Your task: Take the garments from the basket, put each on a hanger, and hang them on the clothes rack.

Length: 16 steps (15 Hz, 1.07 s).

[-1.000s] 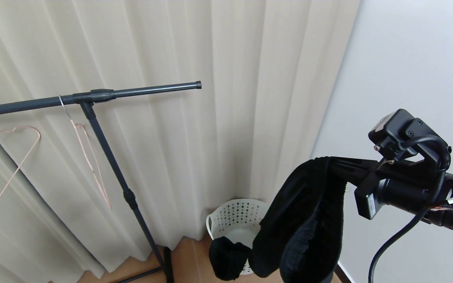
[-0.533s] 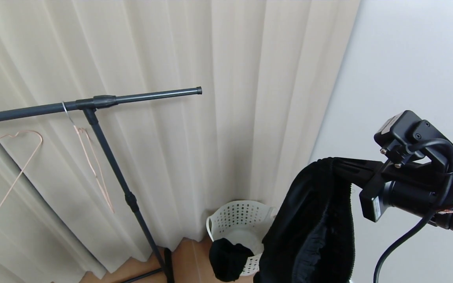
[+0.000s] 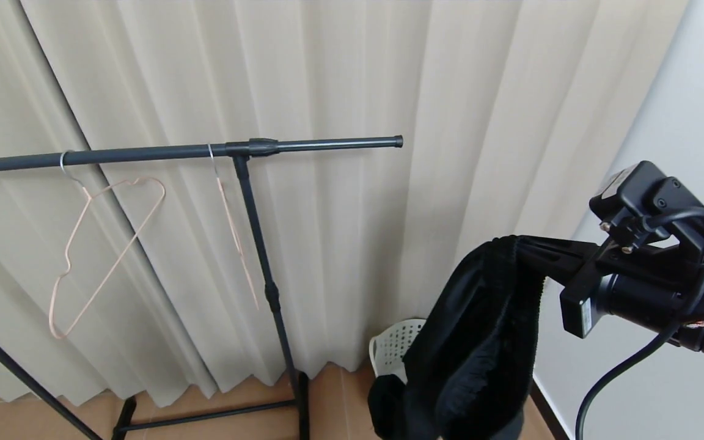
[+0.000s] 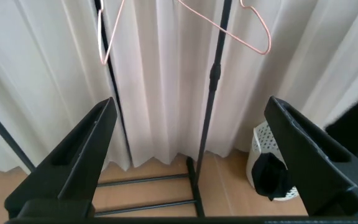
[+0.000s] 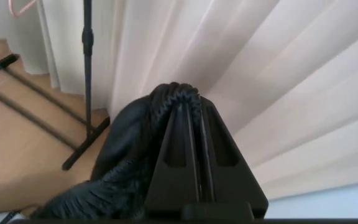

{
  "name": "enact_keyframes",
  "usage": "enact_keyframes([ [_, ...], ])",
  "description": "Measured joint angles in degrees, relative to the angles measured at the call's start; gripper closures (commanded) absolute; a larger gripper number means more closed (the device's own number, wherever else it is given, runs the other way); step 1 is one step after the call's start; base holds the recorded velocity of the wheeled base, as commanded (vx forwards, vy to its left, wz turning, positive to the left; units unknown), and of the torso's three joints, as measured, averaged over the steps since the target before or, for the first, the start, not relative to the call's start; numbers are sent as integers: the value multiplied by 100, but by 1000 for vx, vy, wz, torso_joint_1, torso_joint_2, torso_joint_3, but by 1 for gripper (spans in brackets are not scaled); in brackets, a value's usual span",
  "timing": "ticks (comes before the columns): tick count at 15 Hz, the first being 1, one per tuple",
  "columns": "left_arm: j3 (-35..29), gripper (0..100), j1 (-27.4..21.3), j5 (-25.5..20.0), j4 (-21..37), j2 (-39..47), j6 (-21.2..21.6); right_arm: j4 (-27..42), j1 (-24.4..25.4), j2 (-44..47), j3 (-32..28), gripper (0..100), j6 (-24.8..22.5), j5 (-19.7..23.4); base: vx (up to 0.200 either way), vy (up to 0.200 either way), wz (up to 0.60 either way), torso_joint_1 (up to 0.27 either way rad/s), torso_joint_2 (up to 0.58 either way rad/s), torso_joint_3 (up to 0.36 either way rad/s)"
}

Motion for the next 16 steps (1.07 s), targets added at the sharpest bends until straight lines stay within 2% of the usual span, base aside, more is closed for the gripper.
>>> enact_keyframes([
  [9,0,0,2,-11,5,2,-4,-68,-245,-91,61,100,-15,4,0,200,0,1,2,3],
  [15,0,0,2,-11,7,2,-9,-71,-304,-144,63,100,-15,1,-200,0,0,6,4,2],
  [16,0,0,5,-11,7,2,-9,-71,-293,-150,63,100,-15,4,0,200,0,-7,2,2],
])
